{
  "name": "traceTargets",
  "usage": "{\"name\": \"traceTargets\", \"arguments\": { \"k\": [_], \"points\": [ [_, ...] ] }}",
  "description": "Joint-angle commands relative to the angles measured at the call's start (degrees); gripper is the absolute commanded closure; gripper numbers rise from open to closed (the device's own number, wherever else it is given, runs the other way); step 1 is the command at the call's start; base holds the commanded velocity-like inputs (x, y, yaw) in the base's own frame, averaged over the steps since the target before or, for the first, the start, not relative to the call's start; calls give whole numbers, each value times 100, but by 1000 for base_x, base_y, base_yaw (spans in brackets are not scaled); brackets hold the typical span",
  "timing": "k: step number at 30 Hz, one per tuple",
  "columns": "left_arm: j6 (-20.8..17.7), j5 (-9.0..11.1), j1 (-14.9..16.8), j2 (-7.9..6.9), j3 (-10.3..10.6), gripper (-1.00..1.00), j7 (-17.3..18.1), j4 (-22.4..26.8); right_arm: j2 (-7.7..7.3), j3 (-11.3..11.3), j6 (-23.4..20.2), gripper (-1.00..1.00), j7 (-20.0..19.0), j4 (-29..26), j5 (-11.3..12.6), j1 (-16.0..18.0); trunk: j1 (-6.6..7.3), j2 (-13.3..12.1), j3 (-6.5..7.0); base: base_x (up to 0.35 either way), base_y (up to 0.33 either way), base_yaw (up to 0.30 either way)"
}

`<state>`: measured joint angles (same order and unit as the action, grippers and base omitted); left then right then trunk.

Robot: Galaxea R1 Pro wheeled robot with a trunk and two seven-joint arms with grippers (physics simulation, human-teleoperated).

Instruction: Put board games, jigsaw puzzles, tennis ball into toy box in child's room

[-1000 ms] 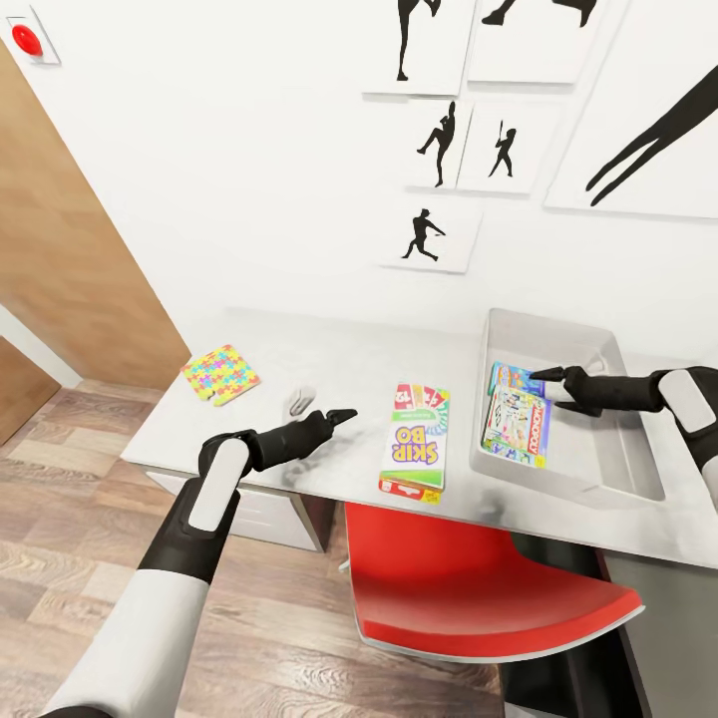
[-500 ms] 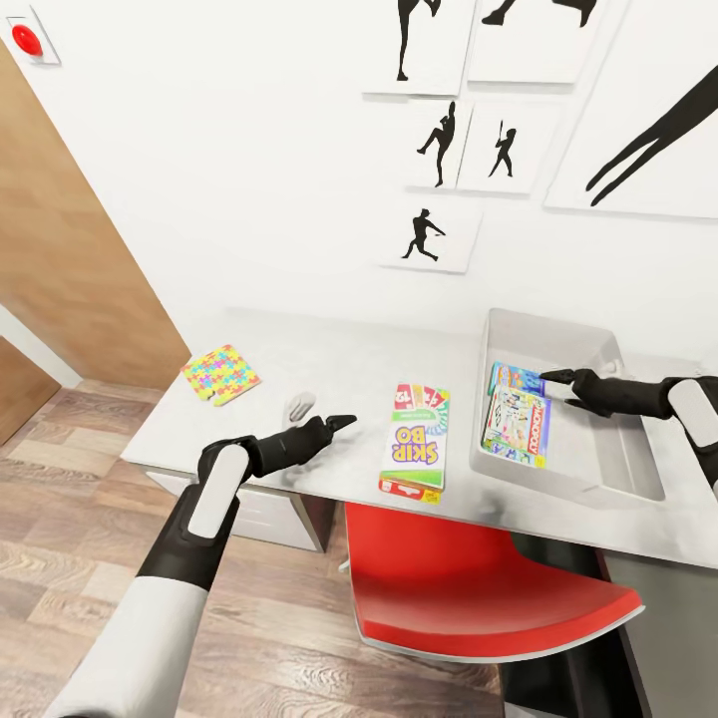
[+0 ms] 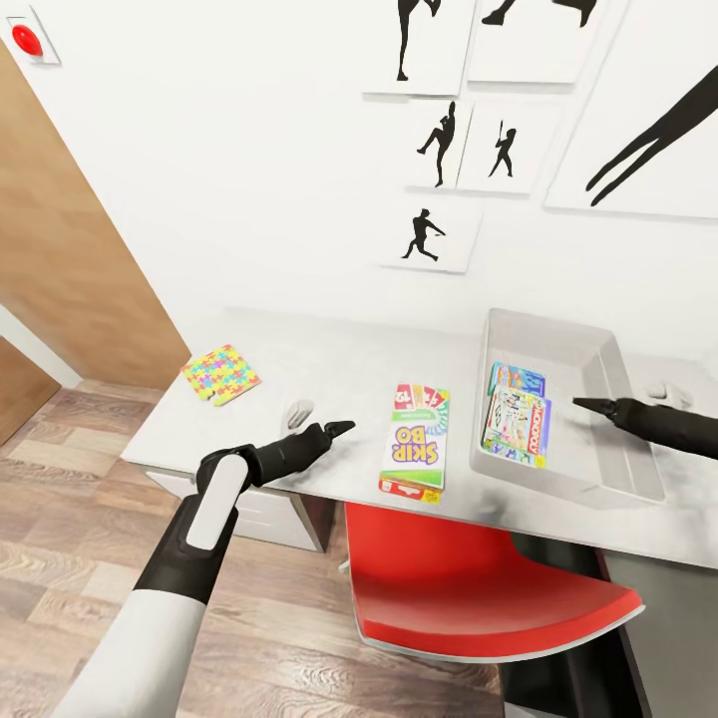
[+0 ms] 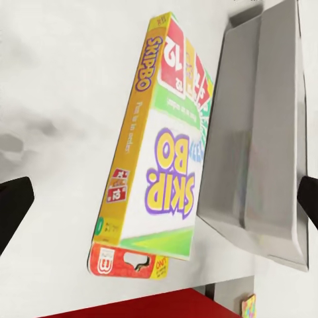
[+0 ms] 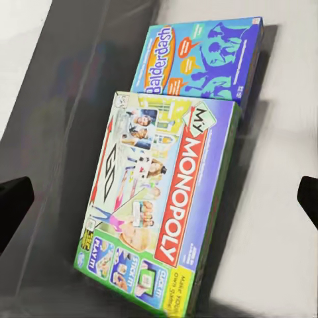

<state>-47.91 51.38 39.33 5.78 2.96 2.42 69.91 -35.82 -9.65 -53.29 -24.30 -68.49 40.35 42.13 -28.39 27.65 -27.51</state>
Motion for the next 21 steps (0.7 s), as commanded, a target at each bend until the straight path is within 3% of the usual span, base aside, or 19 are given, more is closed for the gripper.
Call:
{"name": "traceTargets", "arguments": {
  "k": [1,4,5,11,21],
  "points": [
    [-23,-25,4,3,-7,-100,26,1,0,-9,-25,-100,-41,-6,-36,1,-3,8,-8,0,0,0],
    [-16,-28,0,2,-6,-100,28,3,-4,-221,-80,-100,-38,-565,-36,-326,-3,8,-8,0,20,0],
    [-16,-28,0,2,-6,-100,28,3,-4,-221,-80,-100,-38,-565,-36,-326,-3,8,-8,0,46,0],
    [-10,-26,-3,0,-3,-100,35,10,58,-746,-548,-100,-14,-1320,-47,-619,-3,8,-8,0,169,0],
    [-8,-30,-4,2,133,-100,34,20,98,-935,-671,-100,-5,-1792,-38,-639,-3,8,-8,0,229,0]
  ]
}}
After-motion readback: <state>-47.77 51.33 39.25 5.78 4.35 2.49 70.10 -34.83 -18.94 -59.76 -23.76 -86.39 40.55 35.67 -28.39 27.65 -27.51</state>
